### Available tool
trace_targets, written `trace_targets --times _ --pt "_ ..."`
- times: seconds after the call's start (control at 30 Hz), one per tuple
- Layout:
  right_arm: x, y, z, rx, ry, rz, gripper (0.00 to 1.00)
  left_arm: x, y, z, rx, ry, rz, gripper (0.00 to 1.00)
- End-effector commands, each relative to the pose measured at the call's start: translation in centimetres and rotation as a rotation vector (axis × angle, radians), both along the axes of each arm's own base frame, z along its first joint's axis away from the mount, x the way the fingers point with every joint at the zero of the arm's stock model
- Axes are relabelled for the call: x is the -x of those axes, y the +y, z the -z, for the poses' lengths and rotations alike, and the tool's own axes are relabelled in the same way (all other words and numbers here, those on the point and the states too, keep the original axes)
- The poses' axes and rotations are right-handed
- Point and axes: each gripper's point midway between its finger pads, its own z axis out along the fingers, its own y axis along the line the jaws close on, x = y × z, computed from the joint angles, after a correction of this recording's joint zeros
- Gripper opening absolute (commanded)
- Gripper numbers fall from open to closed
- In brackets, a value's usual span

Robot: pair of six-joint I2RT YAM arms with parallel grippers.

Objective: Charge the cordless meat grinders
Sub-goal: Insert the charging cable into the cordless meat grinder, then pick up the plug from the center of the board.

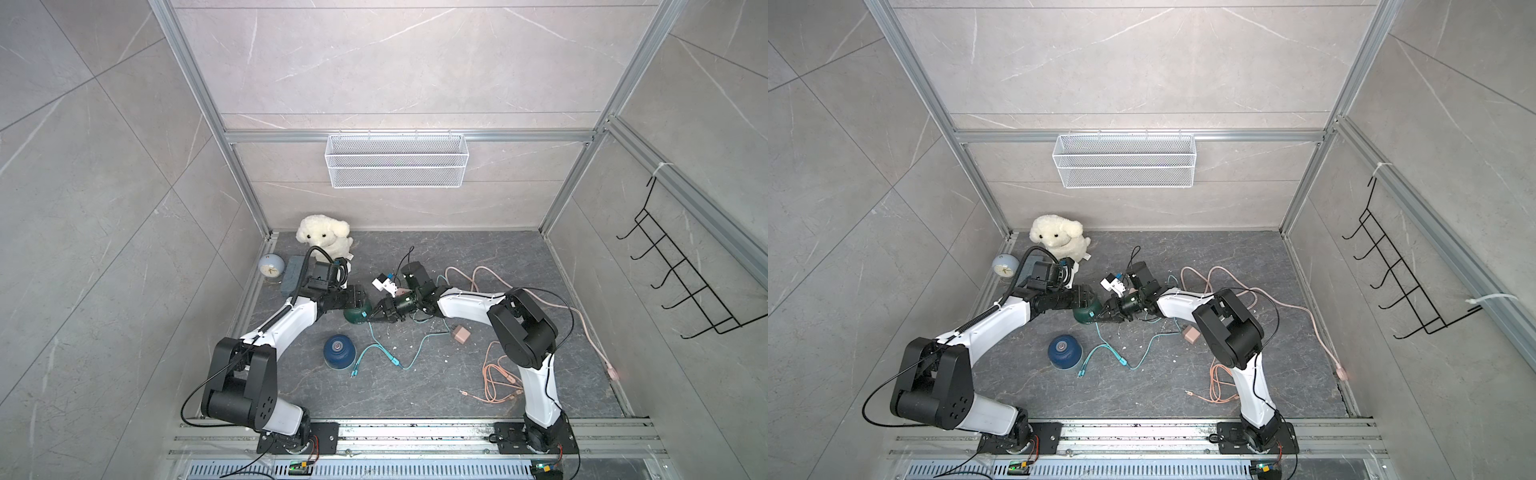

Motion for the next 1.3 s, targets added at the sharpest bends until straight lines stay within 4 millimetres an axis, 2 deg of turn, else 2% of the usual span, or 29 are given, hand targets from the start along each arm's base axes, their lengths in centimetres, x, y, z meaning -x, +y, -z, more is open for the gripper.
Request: trace_targets --times 0.0,0.2,0.33,0.5,0.77,1.03,1.27 --pt "-3.1 -0.8 -0.2 0.065 -0.122 0.125 0.12 4.7 -0.7 2.1 -0.033 0.193 0.074 0.79" --pt "-2.6 -2.0 -0.6 0.092 -0.166 0.127 0.27 3.6 -0.1 1.1 -0.062 0.161 0.047 0.85" --pt "-2.1 -2.5 -0.7 0.107 -0.179 0.12 0.32 3.1 0.0 0.3 -0.066 0.138 0.035 0.89" --pt "-1.6 -4.0 -1.0 0.159 -0.236 0.119 0.36 2.2 1.2 -0.7 -0.125 0.105 -0.014 0.94" --pt "-1.8 -9.0 -0.1 0.424 -0.422 0.157 0.4 0.4 2.2 -3.9 -0.143 -0.007 -0.074 0.98" --pt "-2.3 -13.2 -1.3 0.568 -0.54 0.21 0.43 0.1 2.8 -6.2 -0.116 -0.087 -0.127 0.99" --pt "-2.6 -17.8 -1.9 0.699 -0.586 0.277 0.45 -0.4 2.0 -7.7 -0.069 -0.116 -0.112 0.98"
